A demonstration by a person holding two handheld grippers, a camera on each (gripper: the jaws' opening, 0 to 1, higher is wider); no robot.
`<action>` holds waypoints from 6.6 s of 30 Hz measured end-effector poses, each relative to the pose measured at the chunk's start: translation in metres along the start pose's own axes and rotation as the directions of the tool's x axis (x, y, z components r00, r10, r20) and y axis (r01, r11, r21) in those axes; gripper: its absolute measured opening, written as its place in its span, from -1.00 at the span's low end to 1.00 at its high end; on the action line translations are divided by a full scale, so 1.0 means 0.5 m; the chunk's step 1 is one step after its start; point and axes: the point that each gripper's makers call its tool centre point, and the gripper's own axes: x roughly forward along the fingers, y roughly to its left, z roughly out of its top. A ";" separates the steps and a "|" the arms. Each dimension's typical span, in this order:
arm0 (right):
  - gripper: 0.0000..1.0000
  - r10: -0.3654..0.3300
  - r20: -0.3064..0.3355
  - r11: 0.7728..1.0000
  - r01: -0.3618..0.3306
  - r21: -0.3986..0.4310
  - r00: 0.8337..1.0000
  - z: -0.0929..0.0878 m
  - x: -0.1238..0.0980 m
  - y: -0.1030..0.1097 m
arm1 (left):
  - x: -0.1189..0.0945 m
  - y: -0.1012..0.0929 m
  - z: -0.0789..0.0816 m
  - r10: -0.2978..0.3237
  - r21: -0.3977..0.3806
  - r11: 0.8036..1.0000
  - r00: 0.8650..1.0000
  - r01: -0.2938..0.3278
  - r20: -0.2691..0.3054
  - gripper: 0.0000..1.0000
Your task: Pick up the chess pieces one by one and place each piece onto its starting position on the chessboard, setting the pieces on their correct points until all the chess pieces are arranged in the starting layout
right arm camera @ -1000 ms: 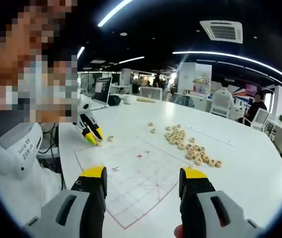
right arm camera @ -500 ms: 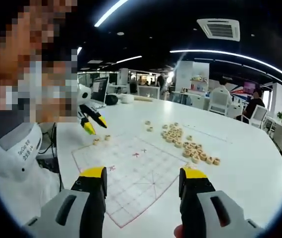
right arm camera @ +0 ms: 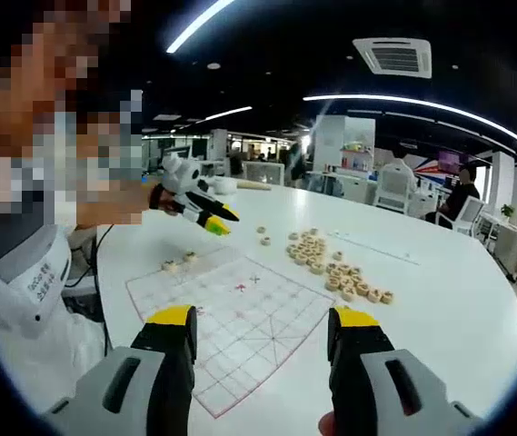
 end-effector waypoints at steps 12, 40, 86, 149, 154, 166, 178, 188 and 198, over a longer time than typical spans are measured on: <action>0.17 -0.020 -0.001 1.000 0.020 0.000 1.000 -0.001 -0.005 -0.008 | 0.125 0.045 0.001 0.016 0.041 0.999 0.998 -0.013 -0.062 -0.21; 0.16 -0.059 -0.016 0.998 0.059 -0.001 0.998 -0.009 -0.014 -0.029 | 0.305 0.142 0.029 0.086 -0.273 0.955 0.988 -0.117 -0.125 -0.57; 0.16 -0.040 -0.011 0.999 0.040 -0.014 0.999 0.001 -0.005 -0.008 | -0.028 -0.029 -0.061 -0.149 -0.469 0.879 0.984 0.088 -0.094 -0.78; 0.15 -0.030 -0.005 0.999 0.029 -0.022 1.000 0.007 -0.002 0.001 | -0.103 -0.088 -0.177 -0.222 -0.500 0.865 0.927 0.045 -0.302 -0.56; 0.15 -0.027 -0.007 0.999 0.027 -0.022 1.000 0.006 -0.001 0.002 | -0.098 -0.090 -0.171 -0.227 -0.485 0.873 0.927 0.058 -0.298 -0.56; 0.15 -0.025 -0.007 0.999 0.024 -0.026 1.000 0.007 0.000 0.004 | -0.087 -0.016 -0.069 -0.032 -0.127 0.992 0.991 0.015 -0.127 -0.37; 0.15 -0.029 -0.009 0.999 0.028 -0.029 1.000 0.007 -0.004 0.003 | -0.032 0.025 -0.036 0.001 -0.100 0.995 0.997 -0.008 -0.071 -0.32; 0.15 -0.035 -0.014 0.999 0.035 -0.021 0.999 0.000 -0.002 -0.004 | 0.027 0.100 -0.018 0.089 -0.040 0.995 0.993 -0.093 -0.082 -0.32; 0.15 -0.033 -0.022 0.999 0.033 -0.015 0.999 -0.006 0.001 -0.006 | 0.147 0.171 0.029 0.154 -0.178 0.972 0.988 -0.153 -0.008 -0.38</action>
